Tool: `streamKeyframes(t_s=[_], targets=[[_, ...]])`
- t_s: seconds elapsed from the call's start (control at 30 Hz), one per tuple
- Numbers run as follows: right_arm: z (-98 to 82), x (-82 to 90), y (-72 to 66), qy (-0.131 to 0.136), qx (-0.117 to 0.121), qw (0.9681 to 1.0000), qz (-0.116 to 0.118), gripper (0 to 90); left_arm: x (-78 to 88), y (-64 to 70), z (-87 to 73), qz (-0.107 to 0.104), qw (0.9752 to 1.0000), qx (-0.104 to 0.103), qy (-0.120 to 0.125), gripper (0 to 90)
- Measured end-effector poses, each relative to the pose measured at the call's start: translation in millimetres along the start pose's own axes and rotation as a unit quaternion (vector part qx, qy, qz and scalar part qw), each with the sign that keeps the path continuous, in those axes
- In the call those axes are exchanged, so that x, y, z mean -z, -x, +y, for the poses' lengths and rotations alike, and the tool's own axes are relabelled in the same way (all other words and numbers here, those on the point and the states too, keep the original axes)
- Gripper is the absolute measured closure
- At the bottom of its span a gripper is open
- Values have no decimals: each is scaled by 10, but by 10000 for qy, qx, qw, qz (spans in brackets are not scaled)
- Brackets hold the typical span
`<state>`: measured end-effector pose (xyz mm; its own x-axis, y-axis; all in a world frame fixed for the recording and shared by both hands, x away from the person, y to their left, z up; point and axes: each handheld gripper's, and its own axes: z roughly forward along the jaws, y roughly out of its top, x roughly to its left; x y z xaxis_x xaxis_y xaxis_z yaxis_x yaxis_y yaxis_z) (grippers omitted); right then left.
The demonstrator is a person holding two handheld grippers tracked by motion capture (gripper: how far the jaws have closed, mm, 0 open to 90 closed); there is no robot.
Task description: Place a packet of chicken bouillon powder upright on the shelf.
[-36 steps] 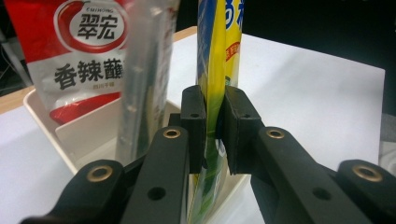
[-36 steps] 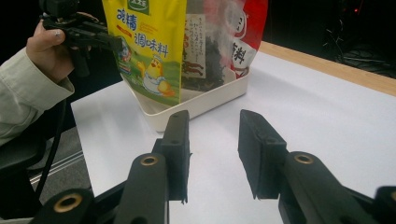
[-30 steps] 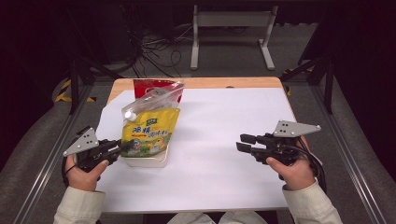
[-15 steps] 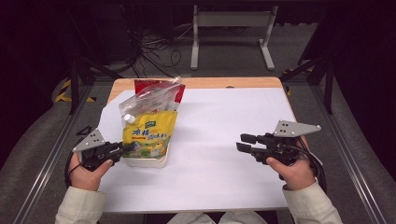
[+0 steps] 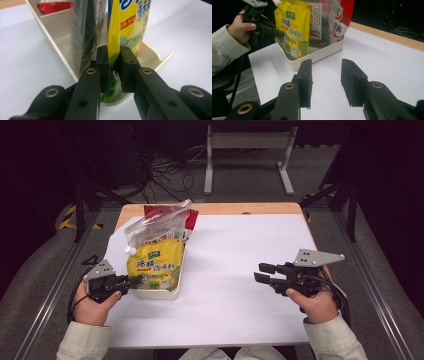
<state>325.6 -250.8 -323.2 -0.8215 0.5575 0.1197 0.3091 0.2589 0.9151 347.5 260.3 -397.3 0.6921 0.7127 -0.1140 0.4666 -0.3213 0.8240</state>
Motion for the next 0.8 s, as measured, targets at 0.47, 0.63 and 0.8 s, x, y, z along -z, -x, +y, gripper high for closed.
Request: streamKeyframes(t_s=[0.47, 0.63, 0.8], targets=[[2, 7, 43, -34, 20, 10000, -60, 593, 73, 81, -46, 39, 9999, -102, 57, 692], [-4, 28, 53, -25, 20, 10000, -71, 589, 175, 147, -34, 91, 9996, -144, 239, 458], [-34, 77, 72, -46, 26, 9999, -141, 565, 286, 183, -59, 244, 9987, -206, 391, 324]])
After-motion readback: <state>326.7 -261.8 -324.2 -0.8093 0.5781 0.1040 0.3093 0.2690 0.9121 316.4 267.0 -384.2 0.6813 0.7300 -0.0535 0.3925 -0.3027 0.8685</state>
